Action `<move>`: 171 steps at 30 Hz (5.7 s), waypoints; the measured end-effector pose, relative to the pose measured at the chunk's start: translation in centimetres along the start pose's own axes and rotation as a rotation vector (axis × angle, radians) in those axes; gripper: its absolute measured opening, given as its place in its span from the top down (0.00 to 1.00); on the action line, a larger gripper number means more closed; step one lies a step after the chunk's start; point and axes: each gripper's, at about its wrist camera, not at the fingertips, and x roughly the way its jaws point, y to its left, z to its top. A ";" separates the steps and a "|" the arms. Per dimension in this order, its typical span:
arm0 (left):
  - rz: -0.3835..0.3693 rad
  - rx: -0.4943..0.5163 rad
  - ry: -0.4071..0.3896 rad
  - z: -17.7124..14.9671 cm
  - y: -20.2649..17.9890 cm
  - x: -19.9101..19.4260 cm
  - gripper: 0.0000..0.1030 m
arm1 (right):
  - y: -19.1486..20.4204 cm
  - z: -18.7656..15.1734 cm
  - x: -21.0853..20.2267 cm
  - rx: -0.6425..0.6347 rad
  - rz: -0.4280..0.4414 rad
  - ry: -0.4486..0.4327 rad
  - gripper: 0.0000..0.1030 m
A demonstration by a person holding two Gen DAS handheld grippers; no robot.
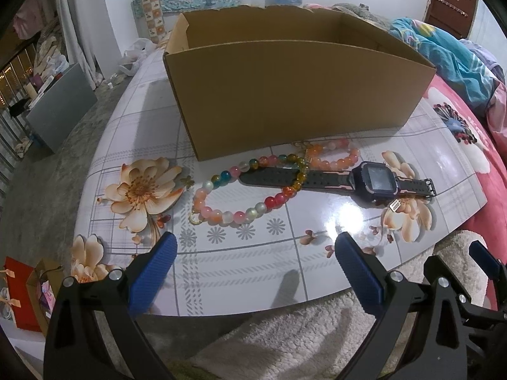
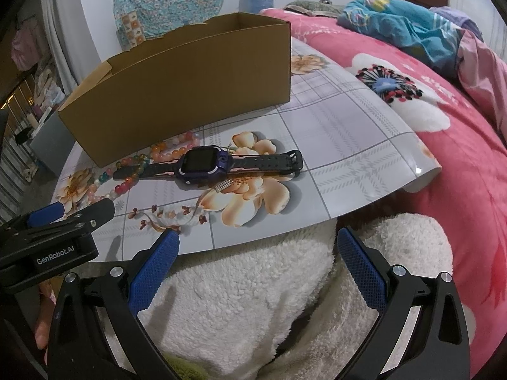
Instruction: Organize jewelry
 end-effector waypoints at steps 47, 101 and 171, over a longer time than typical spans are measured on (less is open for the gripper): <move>0.036 -0.036 -0.018 0.4 1.3 -0.1 0.05 | 1.1 1.0 -0.1 -0.040 0.002 -0.024 0.06; -0.350 0.094 -0.149 3.4 11.4 3.3 0.05 | 7.4 3.7 2.0 -0.095 0.321 -0.054 0.27; -0.477 0.359 -0.400 7.5 6.6 -7.8 0.91 | 8.0 7.1 -4.7 -0.193 0.352 -0.281 0.93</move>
